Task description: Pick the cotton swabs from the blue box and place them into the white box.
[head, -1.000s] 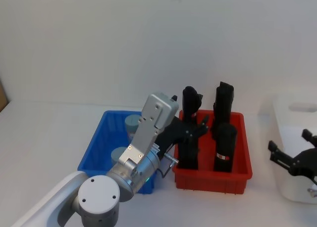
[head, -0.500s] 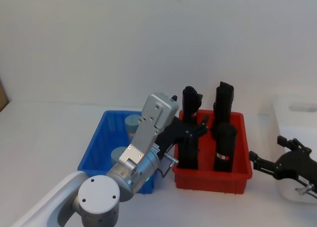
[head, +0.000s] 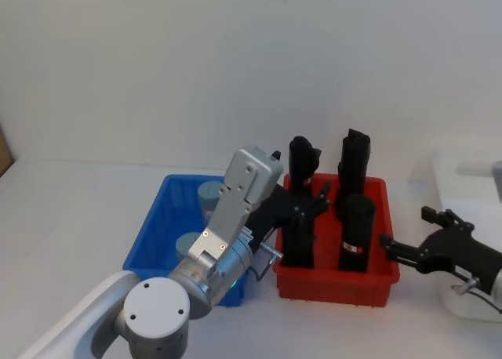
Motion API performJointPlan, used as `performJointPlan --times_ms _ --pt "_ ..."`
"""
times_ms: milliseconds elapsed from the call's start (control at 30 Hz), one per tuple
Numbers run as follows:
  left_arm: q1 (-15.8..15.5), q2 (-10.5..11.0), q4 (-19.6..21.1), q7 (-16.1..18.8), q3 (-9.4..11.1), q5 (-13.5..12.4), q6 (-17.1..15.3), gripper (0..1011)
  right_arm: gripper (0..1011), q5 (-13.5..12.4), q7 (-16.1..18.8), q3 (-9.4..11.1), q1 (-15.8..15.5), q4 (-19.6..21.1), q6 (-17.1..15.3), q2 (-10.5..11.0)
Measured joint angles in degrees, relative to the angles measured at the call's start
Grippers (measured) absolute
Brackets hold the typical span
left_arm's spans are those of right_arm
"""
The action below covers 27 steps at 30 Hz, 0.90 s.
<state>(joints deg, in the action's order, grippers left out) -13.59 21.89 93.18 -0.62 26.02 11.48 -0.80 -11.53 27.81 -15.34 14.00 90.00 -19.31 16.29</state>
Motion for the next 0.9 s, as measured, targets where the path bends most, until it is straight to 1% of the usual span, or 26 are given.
performJointPlan --times_ms 233,533,900 --pt "0.0 0.0 0.0 0.0 0.0 0.0 0.0 1004 1001 1.4 0.0 -1.0 1.2 -1.7 0.3 -1.2" --pt "0.0 0.0 0.0 0.0 0.0 0.0 0.0 1004 1001 3.5 -0.5 -2.7 3.0 -5.3 2.5 -3.2" --pt "0.0 0.0 0.0 0.0 0.0 0.0 0.0 1004 1001 4.3 -1.3 -4.2 5.0 -9.6 4.4 -5.5"
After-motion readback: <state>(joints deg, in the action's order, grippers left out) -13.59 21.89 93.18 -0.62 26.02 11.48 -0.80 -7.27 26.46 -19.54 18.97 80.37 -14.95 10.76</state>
